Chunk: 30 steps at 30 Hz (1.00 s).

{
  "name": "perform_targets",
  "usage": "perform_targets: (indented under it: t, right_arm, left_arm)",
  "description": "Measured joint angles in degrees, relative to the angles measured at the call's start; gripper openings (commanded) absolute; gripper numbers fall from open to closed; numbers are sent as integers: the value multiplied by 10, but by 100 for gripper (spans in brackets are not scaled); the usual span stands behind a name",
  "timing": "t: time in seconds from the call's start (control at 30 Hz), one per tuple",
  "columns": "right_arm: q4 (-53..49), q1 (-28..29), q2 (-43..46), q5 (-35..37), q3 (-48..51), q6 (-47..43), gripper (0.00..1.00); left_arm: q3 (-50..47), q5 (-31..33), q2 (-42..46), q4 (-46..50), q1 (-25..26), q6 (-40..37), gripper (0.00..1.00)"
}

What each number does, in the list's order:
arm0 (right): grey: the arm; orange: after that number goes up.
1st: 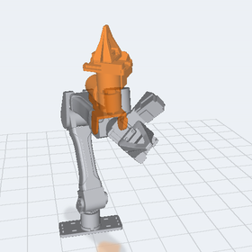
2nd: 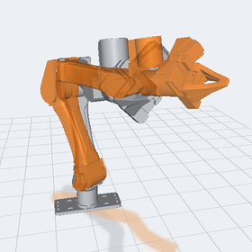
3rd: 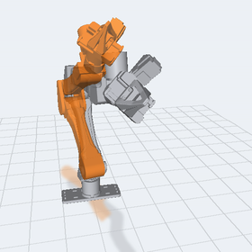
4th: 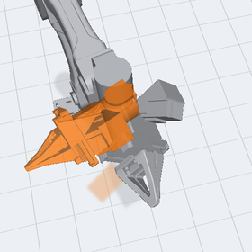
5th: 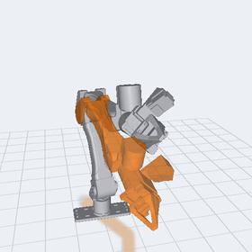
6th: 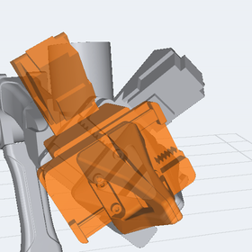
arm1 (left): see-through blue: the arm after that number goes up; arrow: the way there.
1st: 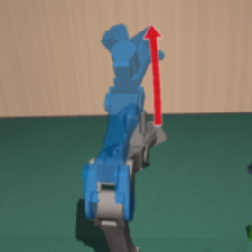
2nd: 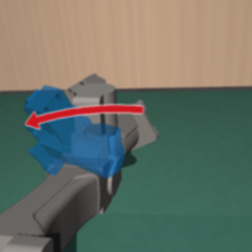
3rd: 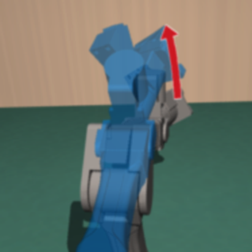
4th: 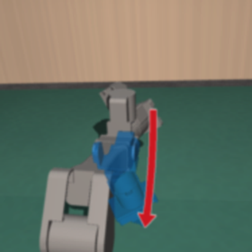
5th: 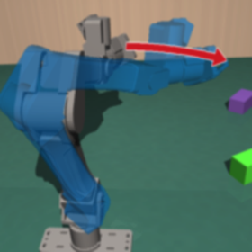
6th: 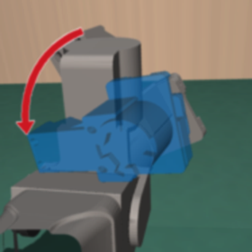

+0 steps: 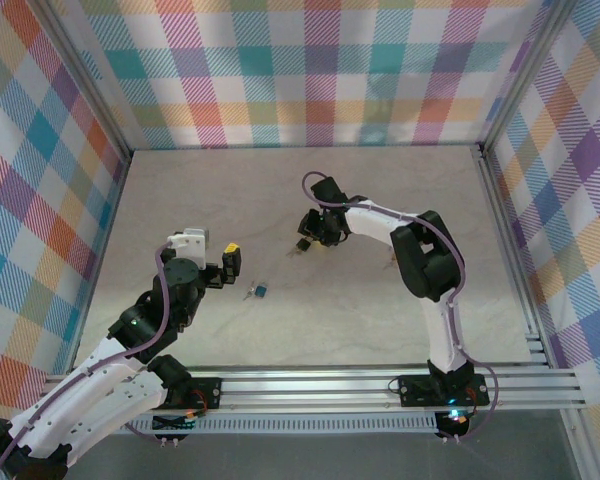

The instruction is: Lock with the key

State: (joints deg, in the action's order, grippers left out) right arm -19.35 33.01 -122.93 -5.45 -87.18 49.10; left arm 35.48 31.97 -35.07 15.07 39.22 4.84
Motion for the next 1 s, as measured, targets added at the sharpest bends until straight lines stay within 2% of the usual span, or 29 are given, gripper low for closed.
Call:
perform_targets:
  t: [0.17, 0.3, 0.7, 1.0]
  right_arm:
    - [3, -2, -5, -12, -4, -2, 41]
    - [8, -3, -8, -17, -4, -4, 33]
    - [40, -6, -19, -32, -2, -22, 21]
    - [66, -7, -19, -36, 13, -37, 16]
  left_arm:
    - [0, 0, 0, 0, 0, 0, 100]
    - [0, 0, 0, 0, 0, 0, 100]
    - [0, 0, 0, 0, 0, 0, 100]
    - [0, -9, -1, 0, 0, 0, 100]
